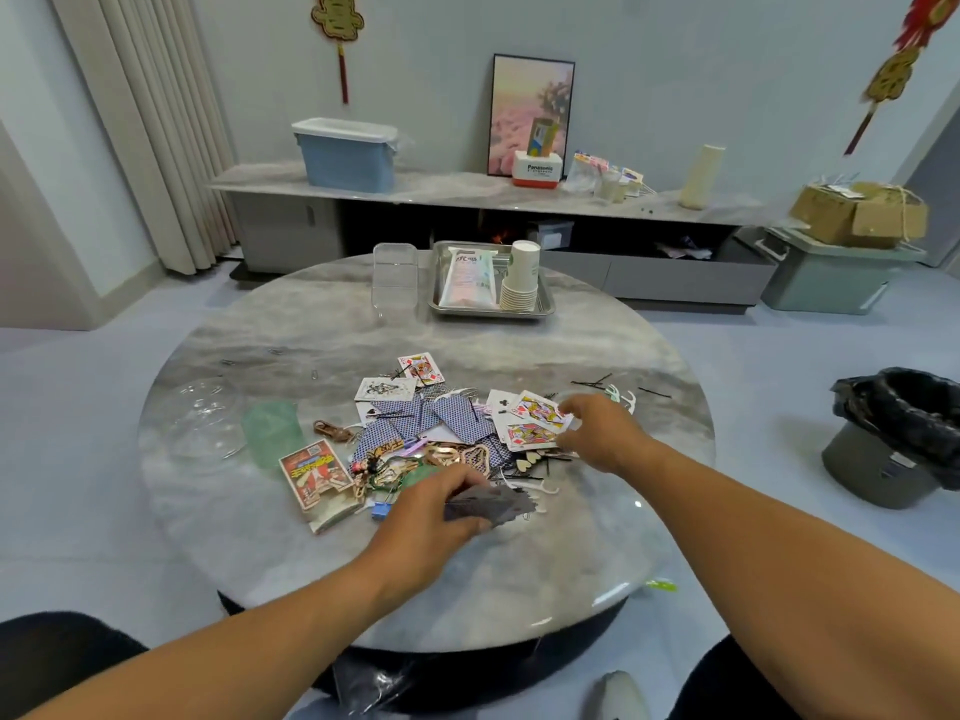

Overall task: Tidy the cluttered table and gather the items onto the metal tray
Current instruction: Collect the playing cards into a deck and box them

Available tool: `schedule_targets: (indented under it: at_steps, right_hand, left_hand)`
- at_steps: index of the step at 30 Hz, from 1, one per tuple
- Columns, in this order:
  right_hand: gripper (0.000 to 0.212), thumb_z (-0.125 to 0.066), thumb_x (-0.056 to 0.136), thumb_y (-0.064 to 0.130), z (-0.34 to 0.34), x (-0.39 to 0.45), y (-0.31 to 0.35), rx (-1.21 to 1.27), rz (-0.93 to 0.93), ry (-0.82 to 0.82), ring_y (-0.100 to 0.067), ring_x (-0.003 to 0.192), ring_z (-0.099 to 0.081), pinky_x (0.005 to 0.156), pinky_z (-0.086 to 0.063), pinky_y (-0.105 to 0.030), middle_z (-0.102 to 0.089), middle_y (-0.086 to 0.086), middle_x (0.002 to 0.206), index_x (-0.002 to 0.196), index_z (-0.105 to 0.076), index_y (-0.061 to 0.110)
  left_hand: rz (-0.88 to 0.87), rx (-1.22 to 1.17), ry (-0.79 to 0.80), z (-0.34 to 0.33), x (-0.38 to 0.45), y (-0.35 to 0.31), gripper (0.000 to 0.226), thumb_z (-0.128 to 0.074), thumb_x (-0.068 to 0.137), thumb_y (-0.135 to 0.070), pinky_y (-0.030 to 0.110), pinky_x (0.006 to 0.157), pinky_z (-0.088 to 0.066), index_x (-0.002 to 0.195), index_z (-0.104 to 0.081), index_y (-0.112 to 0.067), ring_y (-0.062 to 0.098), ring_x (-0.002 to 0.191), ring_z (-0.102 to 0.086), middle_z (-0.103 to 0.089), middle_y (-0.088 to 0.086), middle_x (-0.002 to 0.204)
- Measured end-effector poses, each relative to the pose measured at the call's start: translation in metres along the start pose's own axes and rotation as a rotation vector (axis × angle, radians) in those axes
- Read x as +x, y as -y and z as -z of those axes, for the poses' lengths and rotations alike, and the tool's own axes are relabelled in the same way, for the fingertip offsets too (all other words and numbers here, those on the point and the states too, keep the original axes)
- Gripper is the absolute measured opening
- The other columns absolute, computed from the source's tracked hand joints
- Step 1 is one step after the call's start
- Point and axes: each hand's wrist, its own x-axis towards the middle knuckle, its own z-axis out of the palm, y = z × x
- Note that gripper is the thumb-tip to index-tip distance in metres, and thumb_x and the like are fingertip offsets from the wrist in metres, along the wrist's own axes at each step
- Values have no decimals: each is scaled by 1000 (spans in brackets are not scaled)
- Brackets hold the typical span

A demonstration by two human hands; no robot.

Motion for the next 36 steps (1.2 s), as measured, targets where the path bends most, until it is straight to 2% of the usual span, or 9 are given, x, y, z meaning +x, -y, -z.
schedule_targets:
  at_steps: [7, 12, 15, 18, 22, 26, 30, 33, 36]
  right_hand:
    - [88, -73, 79, 41, -15, 25, 18, -309, 208, 132, -27, 137, -47, 112, -38, -42, -51, -2, 152, 157, -35, 30]
    - [96, -69, 74, 42, -25, 48, 23, -363, 232, 233, -28, 140, -44, 121, -16, -54, -48, -1, 154, 159, -25, 32]
    - [87, -68, 71, 46, -25, 58, 27, -425, 281, 267, -27, 129, -54, 113, -28, -47, -58, 0, 143, 151, -37, 34]
    - [55, -64, 85, 39, -21, 68, 28, -427, 301, 181, -26, 112, -63, 97, -47, -38, -68, 0, 127, 139, -55, 36]
    - [17, -62, 97, 22, -13, 78, 21, -96, 197, 66, -21, 85, -68, 71, -49, -29, -72, 7, 88, 101, -74, 33]
    - [16, -66, 97, 14, 2, 84, 30, 330, 121, -73, -15, 74, -66, 63, -50, -29, -70, 5, 81, 87, -69, 26]
    - [33, -72, 91, 2, 18, 82, 42, 786, 75, 119, -27, 89, -76, 75, -64, -39, -75, -13, 105, 122, -63, 7]
    - [29, -70, 91, 6, 29, 77, 48, 920, 95, 339, -23, 92, -76, 69, -60, -28, -76, -12, 106, 119, -64, 7]
    - [32, -71, 87, 17, 32, 72, 53, 960, 92, 556, -22, 98, -74, 79, -60, -31, -75, -13, 111, 116, -66, 6]
  left_hand:
    - [-4, 25, -89, 3, 20, 27, 31, -72, 89, -4, 9, 68, -41, 101, -70, -32, -5, 80, -60, -68, -18, 89]
    - [79, -56, -188, 13, 45, 31, 33, -72, 91, -6, 10, 58, -41, 111, -69, -31, -10, 68, -58, -71, -12, 91]
    - [136, -100, -178, 15, 55, 32, 31, -76, 89, -15, 13, 55, -42, 113, -68, -32, -7, 67, -61, -74, -14, 91]
    - [137, -140, -157, 14, 61, 33, 30, -79, 87, -16, 14, 57, -45, 108, -67, -34, -4, 72, -65, -73, -20, 91]
    - [145, -186, -197, 13, 67, 34, 32, -78, 87, -12, 24, 73, -54, 113, -69, -27, 5, 85, -71, -76, -12, 96]
    - [196, -240, -261, 11, 73, 32, 35, -77, 88, -13, 25, 73, -58, 117, -65, -29, 10, 84, -73, -76, -18, 93]
    - [228, -224, -291, 14, 77, 31, 27, -75, 89, -12, 18, 72, -55, 103, -65, -34, 3, 85, -71, -74, -18, 90]
    - [237, -188, -294, 15, 77, 27, 28, -75, 90, -13, 18, 70, -49, 111, -64, -28, 1, 88, -67, -71, -15, 97]
    - [248, -181, -303, 15, 77, 23, 27, -73, 92, -12, 23, 74, -51, 116, -64, -20, 7, 91, -66, -71, -7, 102]
